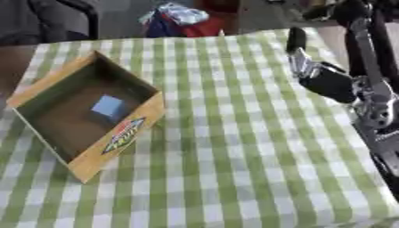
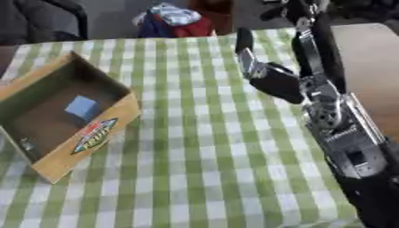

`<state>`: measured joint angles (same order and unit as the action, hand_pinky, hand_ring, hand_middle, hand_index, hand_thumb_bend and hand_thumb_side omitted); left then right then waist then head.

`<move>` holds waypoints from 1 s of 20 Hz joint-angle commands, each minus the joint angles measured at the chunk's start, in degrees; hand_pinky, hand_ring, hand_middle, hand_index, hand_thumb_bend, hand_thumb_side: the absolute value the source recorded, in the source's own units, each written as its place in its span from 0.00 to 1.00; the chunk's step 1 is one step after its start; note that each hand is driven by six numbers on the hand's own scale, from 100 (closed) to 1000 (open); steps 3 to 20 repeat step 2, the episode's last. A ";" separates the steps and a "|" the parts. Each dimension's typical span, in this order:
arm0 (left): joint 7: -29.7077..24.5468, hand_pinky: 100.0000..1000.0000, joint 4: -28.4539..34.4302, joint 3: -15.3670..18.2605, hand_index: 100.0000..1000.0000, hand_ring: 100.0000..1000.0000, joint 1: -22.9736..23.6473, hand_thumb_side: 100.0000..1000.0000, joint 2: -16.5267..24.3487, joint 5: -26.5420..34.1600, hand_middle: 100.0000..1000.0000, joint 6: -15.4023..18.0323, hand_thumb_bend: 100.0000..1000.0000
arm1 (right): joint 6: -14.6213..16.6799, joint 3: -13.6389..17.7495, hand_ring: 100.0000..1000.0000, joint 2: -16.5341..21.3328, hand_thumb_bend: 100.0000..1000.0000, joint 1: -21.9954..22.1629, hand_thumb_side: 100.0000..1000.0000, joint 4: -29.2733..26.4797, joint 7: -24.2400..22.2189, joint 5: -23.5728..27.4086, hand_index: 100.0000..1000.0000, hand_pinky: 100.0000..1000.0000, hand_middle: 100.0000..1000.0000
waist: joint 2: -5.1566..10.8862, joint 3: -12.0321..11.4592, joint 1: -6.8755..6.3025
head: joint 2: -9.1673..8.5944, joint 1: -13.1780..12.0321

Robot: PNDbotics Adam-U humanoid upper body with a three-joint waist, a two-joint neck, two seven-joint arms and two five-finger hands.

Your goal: Pick up objects on the table and place them in the box.

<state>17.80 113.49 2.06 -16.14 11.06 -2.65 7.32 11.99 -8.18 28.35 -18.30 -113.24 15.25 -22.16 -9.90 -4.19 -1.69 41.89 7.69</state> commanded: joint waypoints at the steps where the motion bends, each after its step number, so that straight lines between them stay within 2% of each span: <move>1: 0.11 0.62 1.11 0.36 0.75 0.51 -0.25 0.61 1.06 -0.23 0.58 -0.27 0.00 | 1.24 1.11 0.90 -0.19 0.00 0.22 0.35 -1.35 0.21 3.15 0.90 0.60 0.87 | 0.60 0.18 0.07 | 0.12 -0.63; 20: 0.13 0.62 1.11 0.34 0.75 0.51 -0.21 0.62 1.07 -0.23 0.58 -0.30 0.00 | 1.55 1.34 0.90 -0.31 0.00 0.56 0.35 -1.35 -0.13 4.08 0.90 0.60 0.87 | 0.59 0.24 0.07 | 0.14 -0.77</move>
